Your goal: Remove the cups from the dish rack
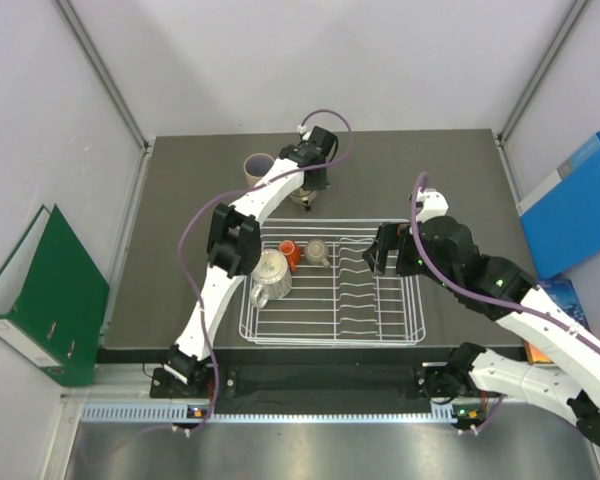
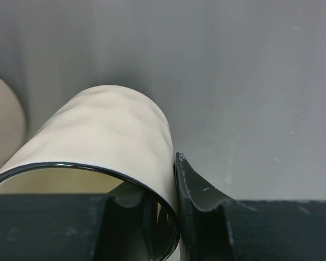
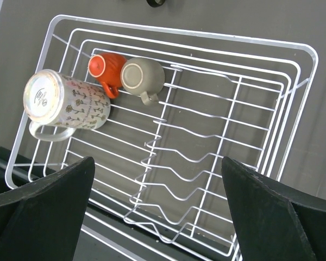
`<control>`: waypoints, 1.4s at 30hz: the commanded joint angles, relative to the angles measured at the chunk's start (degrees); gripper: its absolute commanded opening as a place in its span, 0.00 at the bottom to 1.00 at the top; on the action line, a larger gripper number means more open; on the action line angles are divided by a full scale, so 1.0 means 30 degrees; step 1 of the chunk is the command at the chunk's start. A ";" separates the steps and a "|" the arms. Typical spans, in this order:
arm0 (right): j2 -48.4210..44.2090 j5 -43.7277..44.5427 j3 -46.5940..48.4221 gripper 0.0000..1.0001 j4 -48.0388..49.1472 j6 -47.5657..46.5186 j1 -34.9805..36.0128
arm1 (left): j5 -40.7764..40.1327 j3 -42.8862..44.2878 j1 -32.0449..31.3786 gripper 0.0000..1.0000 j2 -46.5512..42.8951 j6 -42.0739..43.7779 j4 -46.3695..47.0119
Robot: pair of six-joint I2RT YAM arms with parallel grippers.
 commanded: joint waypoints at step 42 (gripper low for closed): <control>0.1466 0.2217 0.1328 1.00 0.0265 -0.1608 -0.0135 | -0.4316 -0.8254 -0.1946 0.73 -1.1436 0.0105 0.4958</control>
